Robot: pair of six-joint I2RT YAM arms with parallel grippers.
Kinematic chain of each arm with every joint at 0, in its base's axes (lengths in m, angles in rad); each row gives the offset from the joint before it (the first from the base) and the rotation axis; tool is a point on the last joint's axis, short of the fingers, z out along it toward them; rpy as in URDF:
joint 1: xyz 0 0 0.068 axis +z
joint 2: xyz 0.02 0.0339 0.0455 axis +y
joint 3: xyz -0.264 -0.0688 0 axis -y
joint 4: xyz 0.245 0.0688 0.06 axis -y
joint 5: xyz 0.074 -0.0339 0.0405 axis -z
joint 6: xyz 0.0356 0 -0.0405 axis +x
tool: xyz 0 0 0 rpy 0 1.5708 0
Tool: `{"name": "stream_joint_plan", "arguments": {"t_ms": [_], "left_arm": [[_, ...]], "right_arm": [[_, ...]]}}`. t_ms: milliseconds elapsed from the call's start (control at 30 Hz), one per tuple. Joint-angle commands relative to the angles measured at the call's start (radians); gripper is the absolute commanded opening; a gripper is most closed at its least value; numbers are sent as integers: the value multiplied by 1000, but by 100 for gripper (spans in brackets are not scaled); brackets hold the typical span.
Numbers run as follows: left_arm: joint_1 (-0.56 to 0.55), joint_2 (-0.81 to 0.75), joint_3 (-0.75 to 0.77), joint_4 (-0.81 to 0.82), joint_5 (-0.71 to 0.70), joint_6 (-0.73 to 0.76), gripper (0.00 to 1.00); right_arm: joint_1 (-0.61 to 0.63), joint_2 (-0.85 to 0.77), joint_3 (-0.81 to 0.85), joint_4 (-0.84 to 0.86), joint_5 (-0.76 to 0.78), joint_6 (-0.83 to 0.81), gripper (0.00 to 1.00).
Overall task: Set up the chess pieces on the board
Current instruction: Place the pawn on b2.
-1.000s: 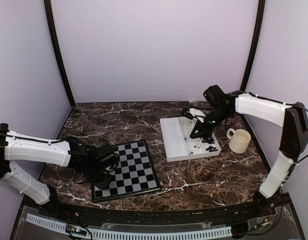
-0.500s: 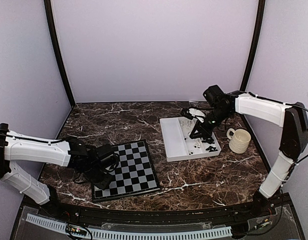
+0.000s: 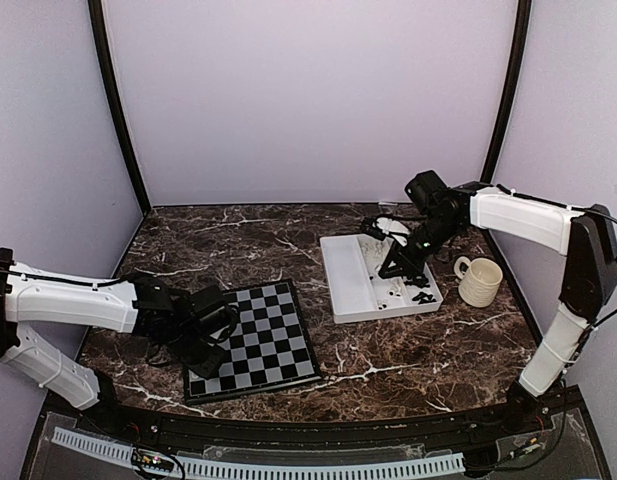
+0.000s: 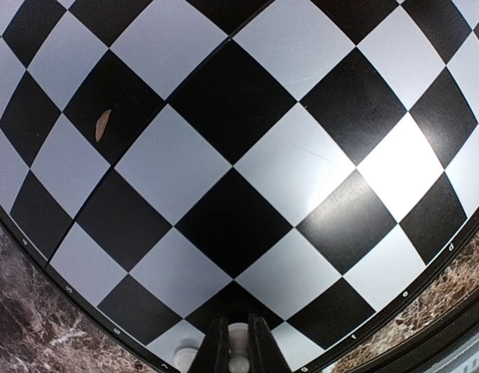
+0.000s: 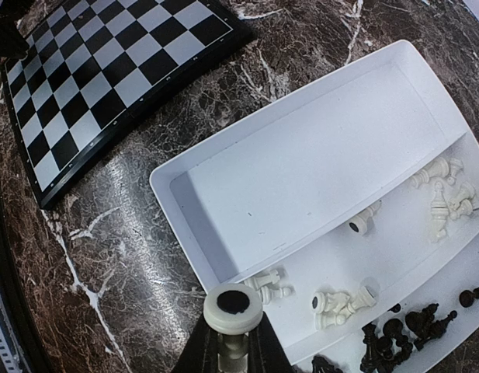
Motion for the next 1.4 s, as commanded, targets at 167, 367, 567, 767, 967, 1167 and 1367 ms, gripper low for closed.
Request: {"name": "stream_joint_plan", "arguments": {"t_ms": [167, 367, 567, 767, 967, 1167, 1367], "left_arm": [[-4, 3, 1, 0, 6, 9, 16], [-4, 12, 3, -2, 6, 8, 22], [-6, 8, 4, -10, -2, 2, 24], [-6, 0, 4, -33, -45, -24, 24], [-6, 3, 5, -36, -58, -27, 24], [-6, -2, 10, -20, -30, -7, 25], [-7, -115, 99, 15, 10, 58, 32]], "right_arm": [[10, 6, -2, 9, 9, -3, 7], [10, 7, -2, 8, 9, -2, 7], [11, 4, -5, 9, 10, -2, 7], [10, 0, -7, 10, 12, -3, 7], [11, 1, -7, 9, 14, -2, 7], [12, -3, -8, 8, 14, -2, 7], [11, -24, 34, -15, -69, 10, 7]]}}
